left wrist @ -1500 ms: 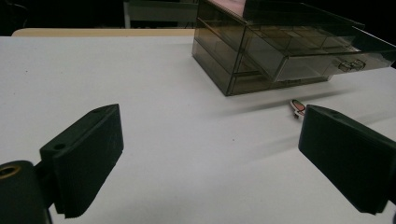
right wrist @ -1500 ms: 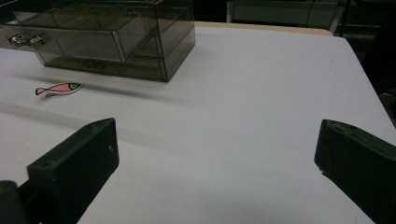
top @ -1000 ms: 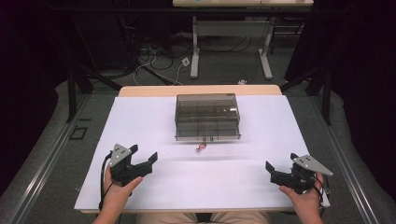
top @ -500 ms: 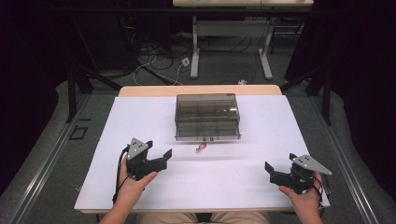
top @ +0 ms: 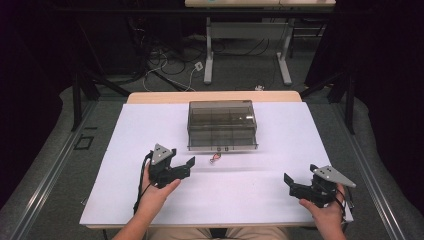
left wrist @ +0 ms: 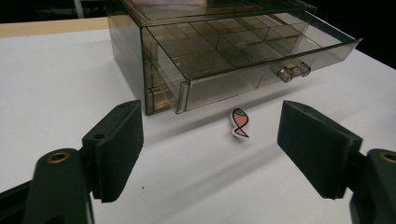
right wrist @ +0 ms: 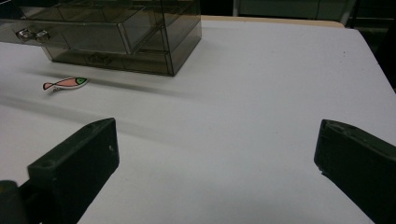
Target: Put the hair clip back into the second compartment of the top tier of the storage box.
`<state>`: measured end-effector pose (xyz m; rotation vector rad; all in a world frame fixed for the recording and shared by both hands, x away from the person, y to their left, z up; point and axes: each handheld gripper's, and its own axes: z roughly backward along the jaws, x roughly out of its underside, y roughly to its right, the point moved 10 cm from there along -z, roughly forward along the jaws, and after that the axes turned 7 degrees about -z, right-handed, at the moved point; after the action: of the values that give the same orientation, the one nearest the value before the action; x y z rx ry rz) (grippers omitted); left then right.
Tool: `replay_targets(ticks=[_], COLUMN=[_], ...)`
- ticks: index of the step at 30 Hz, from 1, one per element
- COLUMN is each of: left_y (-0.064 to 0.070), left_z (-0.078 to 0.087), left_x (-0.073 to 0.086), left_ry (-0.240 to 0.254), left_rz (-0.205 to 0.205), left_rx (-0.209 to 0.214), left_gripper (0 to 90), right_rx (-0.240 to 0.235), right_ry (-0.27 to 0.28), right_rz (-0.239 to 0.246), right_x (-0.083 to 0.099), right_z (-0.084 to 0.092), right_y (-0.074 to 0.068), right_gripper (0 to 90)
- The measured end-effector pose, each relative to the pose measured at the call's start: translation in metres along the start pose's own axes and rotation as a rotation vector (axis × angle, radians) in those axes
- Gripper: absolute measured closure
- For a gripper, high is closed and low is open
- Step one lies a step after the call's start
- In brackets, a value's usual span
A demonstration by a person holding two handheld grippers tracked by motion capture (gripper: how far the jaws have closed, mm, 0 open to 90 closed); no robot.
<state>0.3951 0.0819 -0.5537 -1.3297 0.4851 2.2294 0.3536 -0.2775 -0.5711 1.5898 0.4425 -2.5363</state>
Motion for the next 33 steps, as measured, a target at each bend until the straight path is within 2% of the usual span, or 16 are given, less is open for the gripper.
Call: replay_targets(ticks=[8,10,12,14,15,16,18,22,23,29,33], left_y=[0.008,0.011,0.012,0.014,0.013,0.015,0.014,0.016,0.017,0.019,0.021], left_z=[-0.011,-0.014,-0.017,-0.019,-0.02,-0.021,-0.023,-0.026,-0.028,-0.035,-0.041], left_x=[0.001,0.002,0.002,0.003,0.003,0.004,0.004,0.007,0.007,0.014,0.016], left_ry=[-0.032,-0.043,-0.05,-0.057,-0.059,-0.066,-0.074,-0.093,-0.092,-0.136,-0.14], left_rz=[-0.004,0.006,-0.005,0.01,0.004,0.02,0.003,0.0,0.0,-0.019,-0.029], left_rx=[0.008,0.017,0.01,0.009,0.008,0.014,-0.001,-0.005,-0.006,0.001,0.001], left_gripper=[28.7,30.4,31.5,33.6,33.6,33.6,33.6,34.0,34.4,38.2,40.5], right_rx=[-0.003,0.002,-0.001,-0.004,-0.006,-0.006,-0.003,-0.009,-0.008,-0.014,-0.018], right_ry=[0.001,-0.005,-0.001,0.005,0.005,0.004,0.01,0.013,0.0,0.005,0.003], right_rz=[-0.003,0.002,0.002,0.001,0.0,0.001,0.001,-0.004,-0.003,-0.016,-0.008], right_x=[0.0,0.0,0.0,0.0,0.0,0.0,-0.001,-0.001,0.0,0.0,0.001], right_z=[0.0,0.0,0.0,-0.001,-0.001,-0.001,-0.001,-0.002,-0.001,-0.002,-0.002], right_y=[0.0,0.001,0.001,0.0,0.0,0.0,0.001,0.0,0.001,-0.001,-0.002], right_gripper=[0.0,0.0,0.0,0.0,0.0,0.0,0.0,0.0,0.0,0.0,0.0])
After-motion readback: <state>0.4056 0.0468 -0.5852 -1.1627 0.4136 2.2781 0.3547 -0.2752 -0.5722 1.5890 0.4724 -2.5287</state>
